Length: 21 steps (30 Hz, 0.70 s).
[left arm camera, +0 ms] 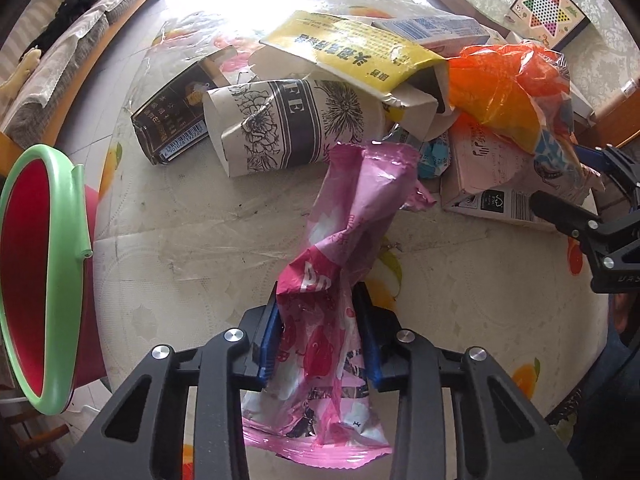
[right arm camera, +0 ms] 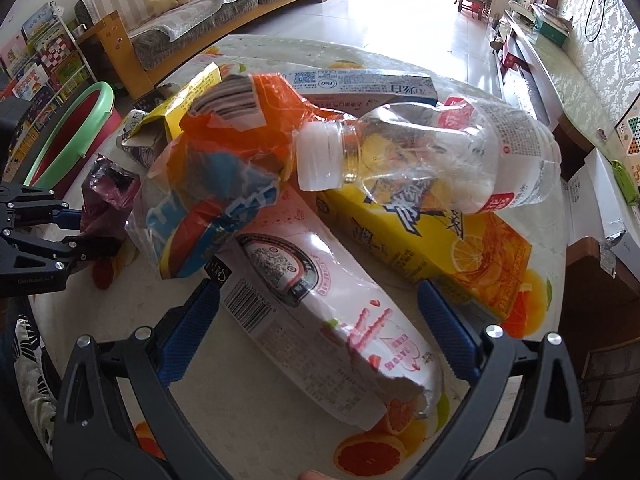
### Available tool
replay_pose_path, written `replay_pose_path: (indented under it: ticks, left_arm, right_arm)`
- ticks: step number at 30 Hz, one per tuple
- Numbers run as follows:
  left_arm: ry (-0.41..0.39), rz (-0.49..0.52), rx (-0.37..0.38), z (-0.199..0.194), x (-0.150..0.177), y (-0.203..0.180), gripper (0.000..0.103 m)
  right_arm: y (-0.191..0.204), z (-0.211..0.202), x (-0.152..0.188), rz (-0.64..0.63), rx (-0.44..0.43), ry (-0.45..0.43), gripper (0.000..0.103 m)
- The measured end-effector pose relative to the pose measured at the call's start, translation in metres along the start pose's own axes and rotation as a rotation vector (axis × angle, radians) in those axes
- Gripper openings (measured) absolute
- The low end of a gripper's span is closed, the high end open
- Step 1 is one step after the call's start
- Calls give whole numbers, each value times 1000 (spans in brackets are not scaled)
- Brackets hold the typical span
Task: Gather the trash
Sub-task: 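Grasp pink wrapper with left tool while right tool grasps pink-white carton, lift both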
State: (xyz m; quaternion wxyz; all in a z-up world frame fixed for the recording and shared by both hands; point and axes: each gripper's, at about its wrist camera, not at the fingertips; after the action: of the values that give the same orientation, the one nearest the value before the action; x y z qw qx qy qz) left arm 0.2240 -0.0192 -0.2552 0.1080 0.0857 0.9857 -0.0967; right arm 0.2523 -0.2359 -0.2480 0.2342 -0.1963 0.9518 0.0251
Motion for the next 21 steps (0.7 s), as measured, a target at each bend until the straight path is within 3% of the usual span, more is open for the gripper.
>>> replay_pose_path:
  ticks: [3,4,10,13,21]
  left_arm:
    - [7,4,12,1,0,2,30]
    - [8,1,17,0,1,2,30]
    - [-12,-1,29,-7,9,-4,30]
    - [-38,3,29,-19,13,-10,30]
    - [-103,-6,27,-54,32,-4,30]
  right_arm:
    - [4,6,3,-4,4,20,85]
    - [4,4,4,-2,6,12,74]
    - [4,-9,8,14,-21,12,44]
    - [9,-18,14,3,-14,25,38]
    - [23,-53,36,38,-40,29,36]
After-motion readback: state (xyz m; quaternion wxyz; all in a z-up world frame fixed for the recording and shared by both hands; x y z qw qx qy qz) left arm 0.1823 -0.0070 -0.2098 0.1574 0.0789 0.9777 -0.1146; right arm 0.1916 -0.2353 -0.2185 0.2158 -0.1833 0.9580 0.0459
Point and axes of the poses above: each gripper's, at about its wrist camera, not at the fingertips, and z roughly the way its jaws point, y to its left, x to its underside, and after that the axes turned 7 degrees about x, right-handed
